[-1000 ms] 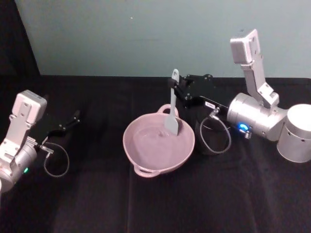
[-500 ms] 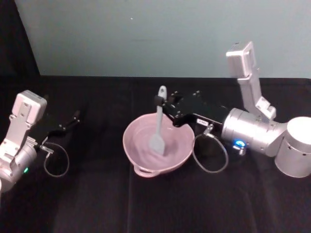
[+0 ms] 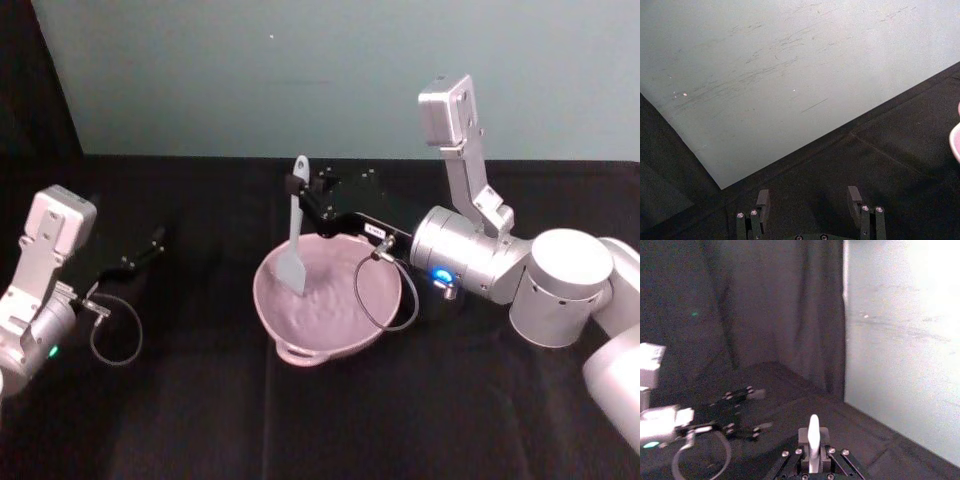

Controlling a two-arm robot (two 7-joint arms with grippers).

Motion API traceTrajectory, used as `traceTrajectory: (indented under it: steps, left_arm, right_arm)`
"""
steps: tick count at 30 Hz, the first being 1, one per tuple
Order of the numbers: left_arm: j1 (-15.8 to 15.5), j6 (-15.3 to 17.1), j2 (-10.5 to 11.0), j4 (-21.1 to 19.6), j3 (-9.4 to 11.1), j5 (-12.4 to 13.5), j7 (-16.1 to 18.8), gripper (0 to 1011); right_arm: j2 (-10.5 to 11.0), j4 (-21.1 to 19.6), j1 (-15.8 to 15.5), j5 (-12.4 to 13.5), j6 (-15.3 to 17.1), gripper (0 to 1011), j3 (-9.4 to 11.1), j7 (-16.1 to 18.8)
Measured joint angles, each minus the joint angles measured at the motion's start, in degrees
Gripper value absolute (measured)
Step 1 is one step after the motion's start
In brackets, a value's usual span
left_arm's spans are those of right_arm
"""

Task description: Use the one hand to pick up the spoon and stir the clear water in the bowl.

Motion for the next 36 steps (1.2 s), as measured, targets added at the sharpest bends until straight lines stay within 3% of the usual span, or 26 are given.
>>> traceTrajectory:
  steps: [7, 14, 18, 23, 27, 30, 36]
  left_arm:
    - [0.0, 0.0, 0.0, 0.0, 0.0, 0.0, 0.0, 1011]
    - [0.0, 0.0, 0.0, 0.0, 0.0, 0.0, 0.0, 1011]
    - [0.0, 0.0, 0.0, 0.0, 0.0, 0.0, 0.0, 1011]
    - [0.0, 0.0, 0.0, 0.0, 0.0, 0.0, 0.0, 1011]
    - [0.0, 0.0, 0.0, 0.0, 0.0, 0.0, 0.0, 1011]
    - [0.0, 0.0, 0.0, 0.0, 0.0, 0.0, 0.0, 1011]
    - [0.0, 0.0, 0.0, 0.0, 0.0, 0.0, 0.0, 1011]
  right_arm:
    - [-2.0, 3.9, 1.5, -2.6, -2.1, 126, 1.0, -2.4]
    - [-1.0, 3.7, 1.3, -4.6, -1.5, 126, 3.0, -4.1]
    - [0.4, 2.0, 0.4, -4.7, 0.3, 126, 4.1, -3.9]
    - [2.8, -2.0, -1.7, -3.2, 3.4, 126, 5.3, -1.8]
    - [4.1, -4.8, -3.3, -2.2, 4.1, 126, 5.5, -0.8]
    - [5.5, -8.3, -5.3, -1.0, 4.3, 126, 5.3, 0.4]
    - [6.1, -10.9, -6.5, 0.7, 4.9, 126, 3.8, 2.0]
